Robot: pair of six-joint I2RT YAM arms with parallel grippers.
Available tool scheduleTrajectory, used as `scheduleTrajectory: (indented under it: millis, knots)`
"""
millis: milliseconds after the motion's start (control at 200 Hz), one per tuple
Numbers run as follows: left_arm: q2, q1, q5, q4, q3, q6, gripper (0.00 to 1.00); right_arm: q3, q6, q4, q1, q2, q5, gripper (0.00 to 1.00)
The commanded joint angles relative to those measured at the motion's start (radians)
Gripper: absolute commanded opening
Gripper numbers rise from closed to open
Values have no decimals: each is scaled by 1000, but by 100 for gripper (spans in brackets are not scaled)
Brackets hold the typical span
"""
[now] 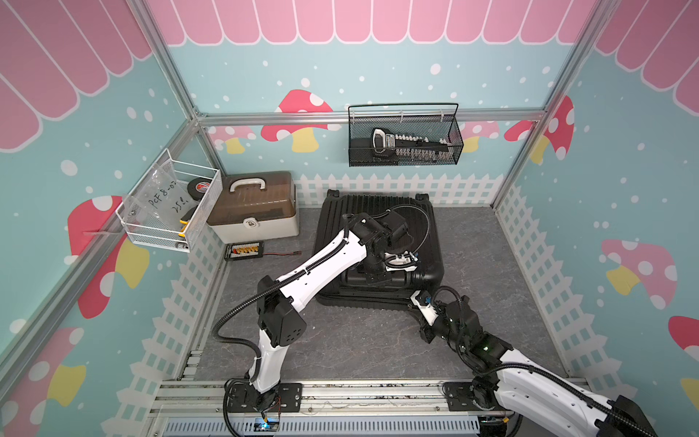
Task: Close the suitcase zippers
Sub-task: Zip the zipper on the suitcase.
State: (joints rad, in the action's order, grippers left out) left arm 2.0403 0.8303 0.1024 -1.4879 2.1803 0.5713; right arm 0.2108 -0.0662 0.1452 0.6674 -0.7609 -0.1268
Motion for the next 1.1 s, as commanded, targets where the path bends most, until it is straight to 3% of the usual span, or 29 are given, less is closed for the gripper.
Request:
scheduleTrajectory:
  millis: [0,360,651,1096]
  knots:
    - [25,-19,27,267,99,-302,0,4,73,111,59,-14,-194,0]
    - [133,-8,11,270,174,-411,0,70,100,203,101,-163,-173,0]
    - [180,9,-71,276,168,-367,0,104,88,285,161,-272,-160,0]
    - [240,12,-135,402,184,-409,0,174,77,375,286,-427,-127,0]
